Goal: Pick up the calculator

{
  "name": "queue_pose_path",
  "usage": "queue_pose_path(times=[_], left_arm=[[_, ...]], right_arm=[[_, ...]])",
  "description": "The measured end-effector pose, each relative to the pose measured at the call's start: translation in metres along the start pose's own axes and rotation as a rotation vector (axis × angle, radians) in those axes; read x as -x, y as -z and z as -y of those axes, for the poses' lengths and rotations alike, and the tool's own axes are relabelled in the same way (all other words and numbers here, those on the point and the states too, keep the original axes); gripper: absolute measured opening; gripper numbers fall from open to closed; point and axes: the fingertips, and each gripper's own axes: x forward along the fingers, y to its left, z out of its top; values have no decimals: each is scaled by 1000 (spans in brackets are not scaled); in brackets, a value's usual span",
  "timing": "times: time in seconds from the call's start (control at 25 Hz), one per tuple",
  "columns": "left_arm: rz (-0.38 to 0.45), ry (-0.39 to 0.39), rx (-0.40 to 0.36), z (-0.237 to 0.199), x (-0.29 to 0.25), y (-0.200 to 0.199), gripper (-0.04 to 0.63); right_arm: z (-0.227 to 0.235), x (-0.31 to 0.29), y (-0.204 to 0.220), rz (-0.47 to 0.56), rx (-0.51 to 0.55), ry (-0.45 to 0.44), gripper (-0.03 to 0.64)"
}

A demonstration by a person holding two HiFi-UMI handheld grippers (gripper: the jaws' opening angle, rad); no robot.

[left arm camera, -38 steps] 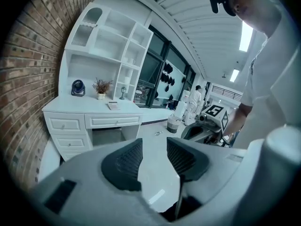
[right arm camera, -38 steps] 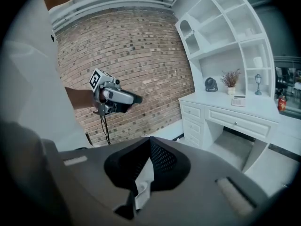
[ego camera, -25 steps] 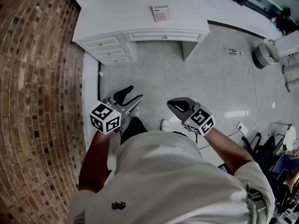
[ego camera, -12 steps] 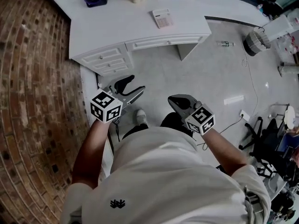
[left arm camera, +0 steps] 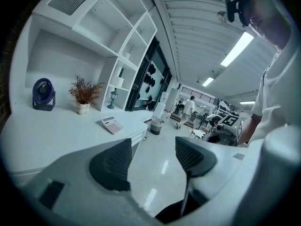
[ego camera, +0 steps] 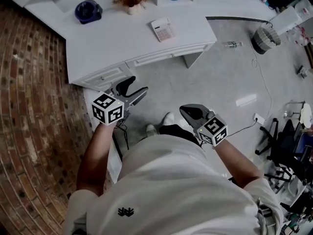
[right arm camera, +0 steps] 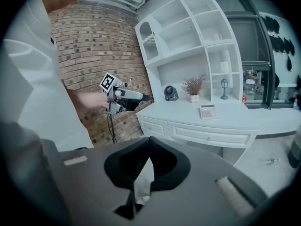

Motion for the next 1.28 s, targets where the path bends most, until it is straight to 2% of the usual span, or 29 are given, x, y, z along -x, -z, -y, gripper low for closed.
queue_pose_path(times=[0.24, 0.44, 0.56, 1.0, 1.28], left_arm=[[-24, -14, 11, -33, -37, -28, 285], [-29, -18, 10, -59, -76, -45, 285], [-60, -17, 15, -84, -94, -47, 285], [-157, 54, -2, -222, -189, -84, 285], [-247, 121, -19, -284, -253, -90, 285]], right_arm=[[53, -7, -22, 41, -31, 8, 12], [89, -5, -20, 38, -53, 23, 12], [103, -7, -16, 26, -84, 44, 14], [193, -47, -53, 36, -232, 228, 14], [234, -77, -82, 44, -283, 317, 14]])
